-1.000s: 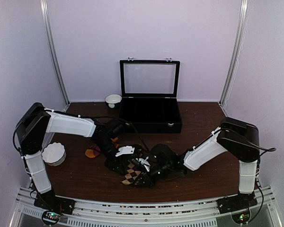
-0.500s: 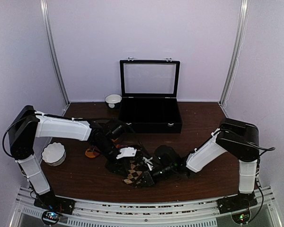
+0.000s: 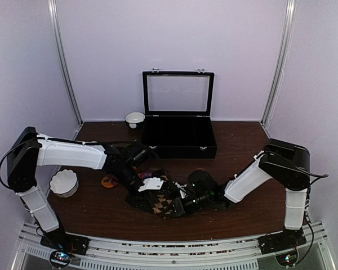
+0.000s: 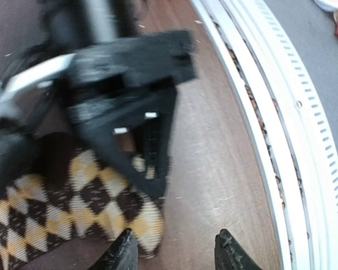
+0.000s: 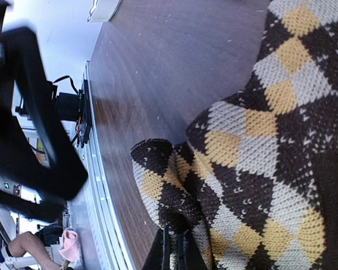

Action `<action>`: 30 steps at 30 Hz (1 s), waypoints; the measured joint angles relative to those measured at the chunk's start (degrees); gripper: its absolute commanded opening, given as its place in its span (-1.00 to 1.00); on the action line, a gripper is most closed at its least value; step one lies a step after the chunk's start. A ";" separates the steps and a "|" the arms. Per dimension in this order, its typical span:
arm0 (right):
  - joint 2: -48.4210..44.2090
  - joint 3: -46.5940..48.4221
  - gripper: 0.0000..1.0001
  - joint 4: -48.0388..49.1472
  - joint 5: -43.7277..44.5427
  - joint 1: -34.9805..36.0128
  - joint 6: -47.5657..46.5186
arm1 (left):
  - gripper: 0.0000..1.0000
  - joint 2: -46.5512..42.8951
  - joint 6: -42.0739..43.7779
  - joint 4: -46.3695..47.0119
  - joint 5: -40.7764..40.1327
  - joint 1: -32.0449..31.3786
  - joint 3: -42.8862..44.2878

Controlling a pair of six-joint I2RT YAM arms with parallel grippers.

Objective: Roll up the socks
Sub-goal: Roll the sock at the center of the board.

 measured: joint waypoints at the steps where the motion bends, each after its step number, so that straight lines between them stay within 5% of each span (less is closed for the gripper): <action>1: 0.00 0.00 -1.00 -0.11 -0.07 -0.26 0.35 | -0.03 0.04 0.33 0.00 -0.57 -0.94 -0.31; 19: -0.04 2.29 -1.00 -5.53 -2.60 -1.73 2.58 | -0.09 6.84 2.16 5.33 -12.26 -5.16 -0.09; 28: -0.13 2.10 -1.00 -5.33 -3.04 -1.90 4.26 | -0.55 8.28 2.67 5.97 -15.19 -6.25 1.38; 30: -0.48 1.33 -0.81 -4.63 -3.02 -1.97 5.05 | -0.54 9.11 3.13 5.62 -15.15 -6.27 2.45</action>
